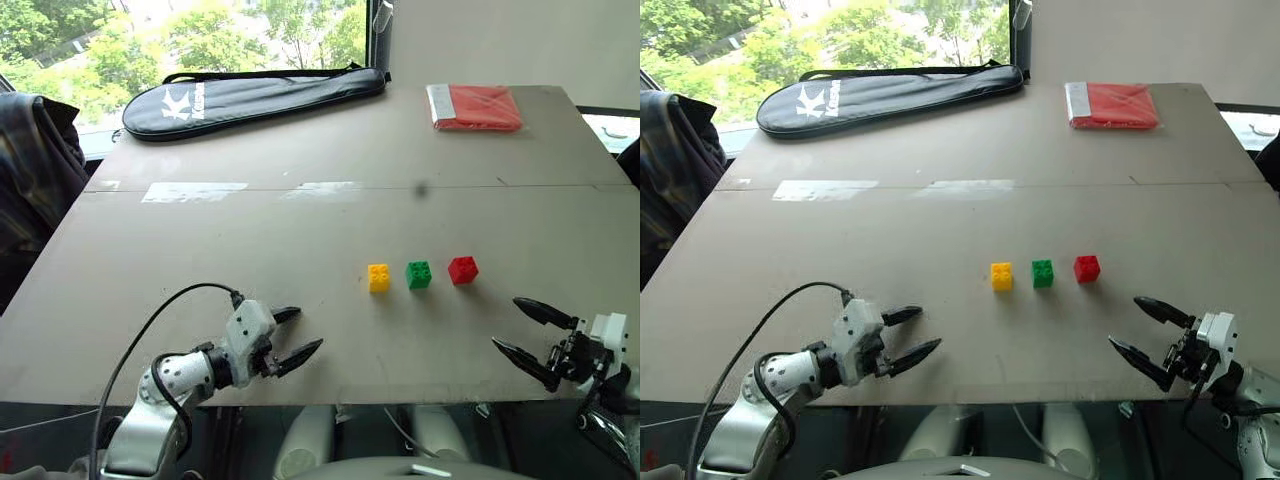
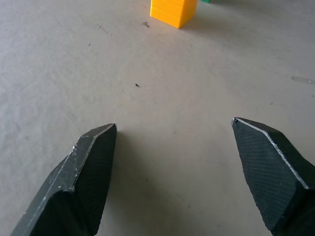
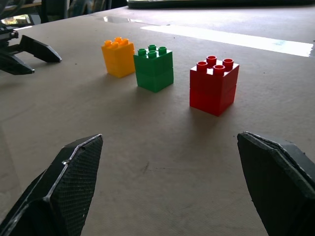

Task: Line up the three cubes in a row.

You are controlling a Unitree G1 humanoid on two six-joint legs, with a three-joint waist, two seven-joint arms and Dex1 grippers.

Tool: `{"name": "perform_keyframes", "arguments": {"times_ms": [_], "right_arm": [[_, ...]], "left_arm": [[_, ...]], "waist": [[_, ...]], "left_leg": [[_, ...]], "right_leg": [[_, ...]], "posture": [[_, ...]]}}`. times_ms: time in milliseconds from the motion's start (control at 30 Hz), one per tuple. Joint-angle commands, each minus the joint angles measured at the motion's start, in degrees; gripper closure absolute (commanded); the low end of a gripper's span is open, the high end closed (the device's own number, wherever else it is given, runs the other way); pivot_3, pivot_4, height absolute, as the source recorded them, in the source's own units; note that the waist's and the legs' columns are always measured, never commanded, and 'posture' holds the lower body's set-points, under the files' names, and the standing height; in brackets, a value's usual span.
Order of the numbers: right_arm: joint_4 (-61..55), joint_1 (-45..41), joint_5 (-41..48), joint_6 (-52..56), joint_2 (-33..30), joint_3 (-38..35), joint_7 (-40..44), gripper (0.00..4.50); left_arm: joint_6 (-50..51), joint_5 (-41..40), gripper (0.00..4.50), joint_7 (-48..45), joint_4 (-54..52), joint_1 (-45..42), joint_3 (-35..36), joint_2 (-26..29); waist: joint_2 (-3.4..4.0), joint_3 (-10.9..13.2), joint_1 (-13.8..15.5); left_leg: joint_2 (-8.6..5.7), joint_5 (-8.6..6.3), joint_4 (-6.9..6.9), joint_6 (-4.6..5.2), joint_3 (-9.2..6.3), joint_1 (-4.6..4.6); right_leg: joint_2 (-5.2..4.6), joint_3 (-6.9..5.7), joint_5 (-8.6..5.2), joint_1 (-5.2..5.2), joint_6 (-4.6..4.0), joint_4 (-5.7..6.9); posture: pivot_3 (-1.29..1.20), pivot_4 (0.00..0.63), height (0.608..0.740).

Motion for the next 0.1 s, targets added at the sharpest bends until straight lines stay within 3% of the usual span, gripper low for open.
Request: {"name": "perform_keyframes", "arguments": {"times_ms": [33,100], "right_arm": [[1.07,-0.84,-0.38,-1.55,-1.00,-1.35,0.82,0.00],[1.22,-1.24,-0.73,-1.38,-1.07,-1.15,0.43,0.00]], "left_arm": [[0.96,0.59,0.70,2.82,-1.37,1.32,-0.49,-0.09],[1.54,-0.45,0.70,2.44,-1.83,1.93,-0.97,0.22]], "waist": [[0.06,-0.04,0.03],[0.11,-0.06,0.00]], "left_leg": [[0.01,0.00,0.00,0.00,-0.01,0.03],[0.04,0.00,0.00,0.00,-0.03,0.04]], "right_leg": [[0.16,-0.01,0.00,0.03,0.00,0.00],[0.22,-0.04,0.00,0.03,0.00,0.01]], "posture": [[0.00,0.150,0.740],[0.00,0.150,0.740]]}}
